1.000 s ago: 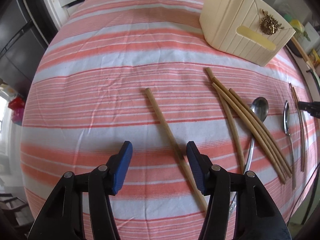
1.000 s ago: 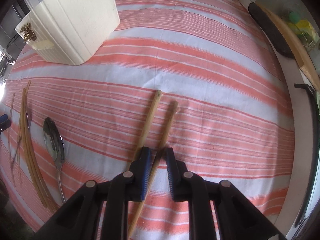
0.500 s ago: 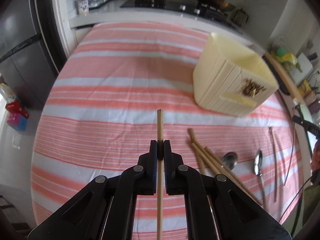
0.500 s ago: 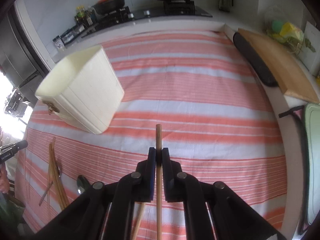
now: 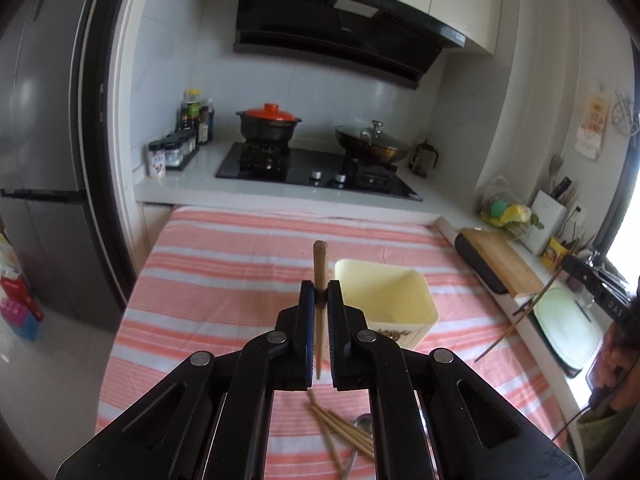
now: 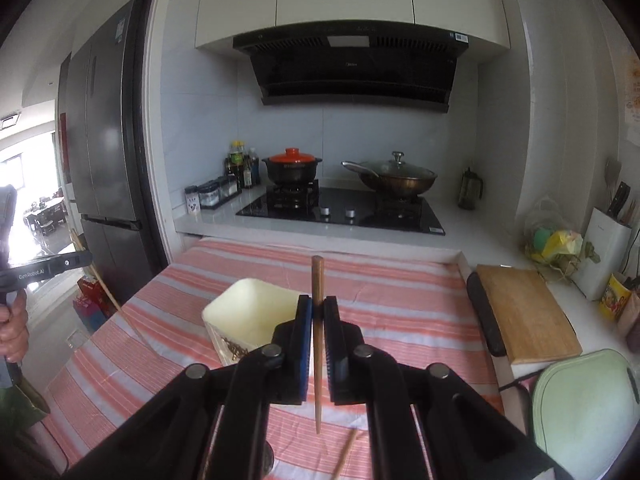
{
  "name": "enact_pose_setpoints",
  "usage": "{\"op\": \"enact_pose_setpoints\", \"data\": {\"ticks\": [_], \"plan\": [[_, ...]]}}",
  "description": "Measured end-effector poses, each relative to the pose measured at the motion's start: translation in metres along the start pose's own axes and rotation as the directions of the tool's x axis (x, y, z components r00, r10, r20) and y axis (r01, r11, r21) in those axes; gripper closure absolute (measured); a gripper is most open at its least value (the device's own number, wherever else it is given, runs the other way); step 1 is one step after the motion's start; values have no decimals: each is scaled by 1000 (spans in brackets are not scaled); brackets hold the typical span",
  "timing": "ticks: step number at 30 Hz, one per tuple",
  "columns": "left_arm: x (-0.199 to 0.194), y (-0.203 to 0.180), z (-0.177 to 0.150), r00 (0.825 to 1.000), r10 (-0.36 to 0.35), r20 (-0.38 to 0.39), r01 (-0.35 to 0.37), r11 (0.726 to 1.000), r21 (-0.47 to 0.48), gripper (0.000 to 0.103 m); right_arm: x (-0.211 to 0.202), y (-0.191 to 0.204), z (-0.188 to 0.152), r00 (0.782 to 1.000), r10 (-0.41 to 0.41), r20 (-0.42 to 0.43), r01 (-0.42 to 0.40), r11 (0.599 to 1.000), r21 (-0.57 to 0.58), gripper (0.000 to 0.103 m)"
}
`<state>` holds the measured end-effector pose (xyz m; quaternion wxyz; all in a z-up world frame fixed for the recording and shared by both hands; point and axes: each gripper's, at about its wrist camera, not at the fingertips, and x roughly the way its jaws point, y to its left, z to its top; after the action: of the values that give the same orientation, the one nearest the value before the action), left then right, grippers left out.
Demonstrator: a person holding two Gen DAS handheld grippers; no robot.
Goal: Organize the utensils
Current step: 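Lift the chopsticks and drop them into the cream holder with both tools, then open both tools and pull them back from the holder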
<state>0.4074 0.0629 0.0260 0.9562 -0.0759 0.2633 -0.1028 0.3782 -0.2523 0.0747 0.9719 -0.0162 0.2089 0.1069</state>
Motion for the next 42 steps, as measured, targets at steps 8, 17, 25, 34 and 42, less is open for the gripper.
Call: {"op": "enact_pose_setpoints", "data": {"ticks": [8, 17, 25, 34, 42], "plan": [[32, -29, 72, 993, -44, 105, 44, 999, 3, 99, 36, 7, 71, 994, 50, 101, -57, 996, 63, 97], [166, -46, 51, 977, -38, -211, 45, 999, 29, 99, 174, -2, 41, 961, 123, -246, -73, 976, 203, 97], [190, -41, 25, 975, 40, -216, -36, 999, 23, 37, 207, -8, 8, 947, 98, -306, -25, 972, 235, 59], [64, -20, -18, 995, 91, 28, -93, 991, 97, 6, 79, 5, 6, 994, -29, -105, 34, 998, 47, 37], [-4, -12, -129, 992, 106, -63, -100, 991, 84, 6, -30, 22, -63, 991, -137, -8, 137, 990, -18, 21]]}}
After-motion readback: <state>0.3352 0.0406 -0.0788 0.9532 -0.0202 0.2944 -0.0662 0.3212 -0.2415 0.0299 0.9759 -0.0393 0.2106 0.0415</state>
